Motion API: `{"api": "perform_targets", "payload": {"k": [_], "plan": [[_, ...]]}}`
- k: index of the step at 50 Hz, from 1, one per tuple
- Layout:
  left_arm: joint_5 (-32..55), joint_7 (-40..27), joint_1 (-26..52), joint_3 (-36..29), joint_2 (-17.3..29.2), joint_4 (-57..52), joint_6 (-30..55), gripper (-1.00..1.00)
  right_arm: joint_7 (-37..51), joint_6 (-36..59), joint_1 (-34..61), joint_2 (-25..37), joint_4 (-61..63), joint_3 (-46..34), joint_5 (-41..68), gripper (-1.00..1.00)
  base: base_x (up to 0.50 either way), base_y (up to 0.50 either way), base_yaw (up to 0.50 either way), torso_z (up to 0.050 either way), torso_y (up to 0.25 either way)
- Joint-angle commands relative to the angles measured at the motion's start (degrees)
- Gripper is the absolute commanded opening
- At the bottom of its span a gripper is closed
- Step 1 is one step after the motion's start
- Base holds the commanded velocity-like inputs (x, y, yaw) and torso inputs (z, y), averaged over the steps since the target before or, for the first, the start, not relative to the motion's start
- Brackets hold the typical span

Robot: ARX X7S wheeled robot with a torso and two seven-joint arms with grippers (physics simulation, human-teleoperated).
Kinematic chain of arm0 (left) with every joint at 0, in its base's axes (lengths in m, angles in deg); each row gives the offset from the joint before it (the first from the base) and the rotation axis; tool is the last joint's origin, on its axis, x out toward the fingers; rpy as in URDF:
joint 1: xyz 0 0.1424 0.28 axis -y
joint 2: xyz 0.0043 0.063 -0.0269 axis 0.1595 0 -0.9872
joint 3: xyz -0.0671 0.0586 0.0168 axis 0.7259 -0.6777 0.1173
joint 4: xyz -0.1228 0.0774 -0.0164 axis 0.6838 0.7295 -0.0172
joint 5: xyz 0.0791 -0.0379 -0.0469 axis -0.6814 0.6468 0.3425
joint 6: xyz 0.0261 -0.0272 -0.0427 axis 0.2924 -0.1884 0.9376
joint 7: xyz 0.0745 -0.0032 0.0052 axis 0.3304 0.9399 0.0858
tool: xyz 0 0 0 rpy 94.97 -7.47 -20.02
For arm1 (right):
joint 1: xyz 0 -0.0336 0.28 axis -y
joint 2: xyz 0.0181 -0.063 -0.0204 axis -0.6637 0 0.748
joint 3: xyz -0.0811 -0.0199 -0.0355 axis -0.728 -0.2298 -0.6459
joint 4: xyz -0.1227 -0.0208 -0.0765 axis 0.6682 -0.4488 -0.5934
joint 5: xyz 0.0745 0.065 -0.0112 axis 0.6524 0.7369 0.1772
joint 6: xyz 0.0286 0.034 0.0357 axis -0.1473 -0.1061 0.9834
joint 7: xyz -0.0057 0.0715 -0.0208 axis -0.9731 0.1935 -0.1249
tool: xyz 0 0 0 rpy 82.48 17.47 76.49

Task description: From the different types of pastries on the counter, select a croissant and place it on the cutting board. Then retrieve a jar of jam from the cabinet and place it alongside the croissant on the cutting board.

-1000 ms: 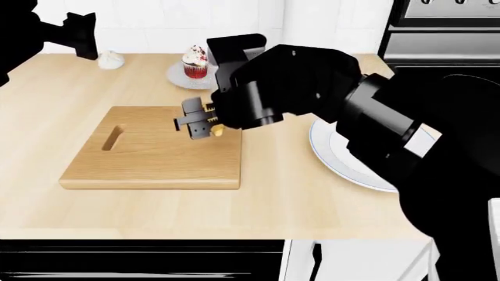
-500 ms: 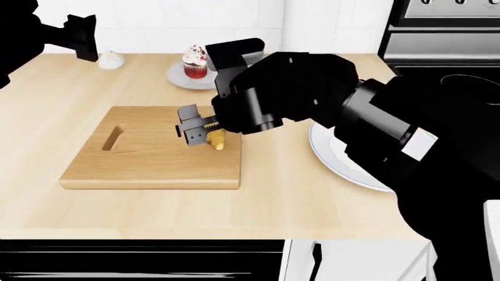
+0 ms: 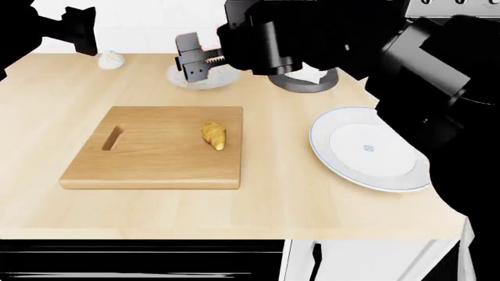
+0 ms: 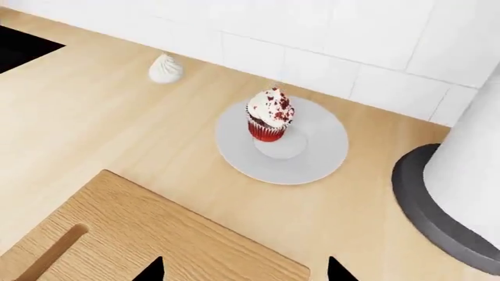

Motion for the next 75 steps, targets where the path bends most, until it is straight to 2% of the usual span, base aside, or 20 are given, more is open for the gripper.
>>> {"api": "perform_targets", "payload": {"k": [1, 13, 22, 31, 51, 59, 75], "plan": [[1.1, -0.9, -0.2, 0.5, 0.0, -4.0, 2.6, 1.00, -1.7, -4.9, 6.2, 9.0, 6.1, 3.8, -1.0, 1.00, 0.00, 0.00, 0.00, 0.000, 0.000], [1.8, -5.4, -1.6, 2.0, -0.6, -10.6, 5.7, 1.00, 5.7, -8.5, 9.4, 26.8, 23.7, 8.0, -1.5, 1.00, 0.00, 0.00, 0.00, 0.000, 0.000], [2.4, -8.1, -3.0, 3.4, -1.3, -12.9, 7.0, 1.00, 10.5, -13.4, 6.8, 35.2, 30.1, 10.4, -1.4, 1.00, 0.00, 0.00, 0.00, 0.014, 0.000], [2.7, -9.9, -3.0, 3.5, -1.4, -15.5, 9.4, 1.00, 9.1, -18.1, 4.9, 39.7, 33.9, 11.3, -6.2, 1.00, 0.00, 0.00, 0.00, 0.050, 0.000], [1.2, -10.1, -1.5, 1.6, -3.0, -12.9, 8.1, 1.00, 1.6, -17.6, 3.1, 38.0, 27.7, 9.4, -10.3, 1.00, 0.00, 0.00, 0.00, 0.050, 0.000], [2.0, -10.8, -1.8, 2.5, -2.3, -15.2, 9.6, 1.00, 1.6, -17.7, 2.3, 39.1, 30.0, 9.3, -10.7, 1.00, 0.00, 0.00, 0.00, 0.050, 0.000], [4.9, -10.9, -2.5, 5.7, -0.4, -19.0, 12.7, 1.00, 4.3, -16.0, 7.0, 40.4, 31.9, 11.6, -9.5, 1.00, 0.00, 0.00, 0.00, 0.041, 0.000]]}}
